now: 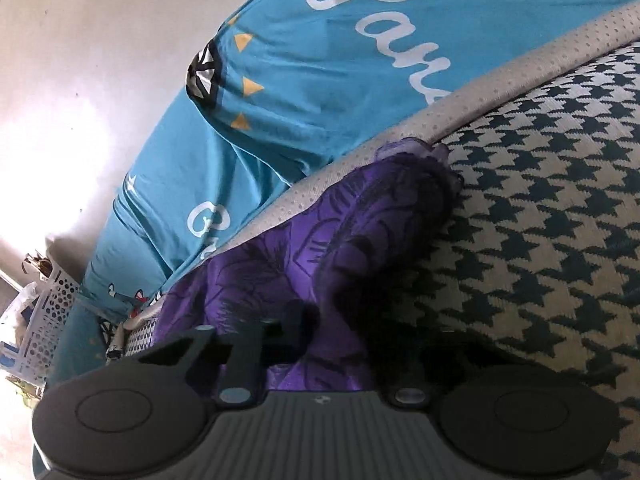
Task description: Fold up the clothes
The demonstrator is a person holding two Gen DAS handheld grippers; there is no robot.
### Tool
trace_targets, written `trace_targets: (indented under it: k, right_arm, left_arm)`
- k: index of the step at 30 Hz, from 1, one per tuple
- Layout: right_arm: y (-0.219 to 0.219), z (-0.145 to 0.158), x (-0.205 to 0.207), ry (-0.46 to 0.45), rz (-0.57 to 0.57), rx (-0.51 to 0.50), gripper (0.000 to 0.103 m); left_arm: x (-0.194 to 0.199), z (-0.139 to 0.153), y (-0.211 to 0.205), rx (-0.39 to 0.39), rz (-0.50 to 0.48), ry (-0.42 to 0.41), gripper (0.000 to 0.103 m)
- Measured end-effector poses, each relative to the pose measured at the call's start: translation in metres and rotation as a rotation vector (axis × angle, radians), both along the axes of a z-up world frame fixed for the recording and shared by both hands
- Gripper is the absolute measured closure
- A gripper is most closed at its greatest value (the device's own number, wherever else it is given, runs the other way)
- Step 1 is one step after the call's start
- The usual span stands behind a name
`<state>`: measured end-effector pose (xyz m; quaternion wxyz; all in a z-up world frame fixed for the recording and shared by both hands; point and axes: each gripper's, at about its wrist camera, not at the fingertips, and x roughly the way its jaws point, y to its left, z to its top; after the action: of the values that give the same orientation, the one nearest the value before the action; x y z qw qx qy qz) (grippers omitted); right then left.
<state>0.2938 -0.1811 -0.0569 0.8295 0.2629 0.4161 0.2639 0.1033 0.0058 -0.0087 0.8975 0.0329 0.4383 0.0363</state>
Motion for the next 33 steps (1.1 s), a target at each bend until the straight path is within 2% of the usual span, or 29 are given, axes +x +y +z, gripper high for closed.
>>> trace_targets:
  k: [4,11,15,20,25,28,32,33]
  right_arm:
    - [-0.002,0.009,-0.006,-0.014,-0.052,0.002,0.094]
    - [-0.013,0.037,-0.008,-0.077,-0.141,-0.006,0.097]
    - [-0.034,0.048,-0.006,-0.089,-0.202,0.0,0.097]
    - [-0.076,0.059,-0.004,-0.087,-0.334,-0.003,0.097]
    - [-0.118,0.075,-0.005,-0.112,-0.479,-0.059,0.097]
    - [-0.137,0.077,-0.008,-0.118,-0.565,-0.149,0.097]
    - [-0.149,0.069,-0.006,-0.088,-0.573,-0.23,0.094]
    - [-0.152,0.069,-0.007,-0.082,-0.572,-0.244,0.087]
  left_arm:
    - [0.002,0.0,-0.003,-0.001,-0.002,-0.005,0.0]
    - [-0.002,0.012,-0.011,-0.035,-0.063,-0.075,0.0]
    - [-0.005,0.02,-0.018,-0.065,-0.112,-0.113,0.0]
    - [-0.008,0.024,-0.028,-0.08,-0.162,-0.137,0.0]
    - [-0.009,0.022,-0.033,-0.081,-0.178,-0.135,0.0]
    - [-0.01,0.02,-0.034,-0.076,-0.177,-0.134,0.0]
    - [-0.01,0.016,-0.037,-0.056,-0.178,-0.127,0.0]
    - [-0.01,0.015,-0.037,-0.053,-0.178,-0.124,0.0]
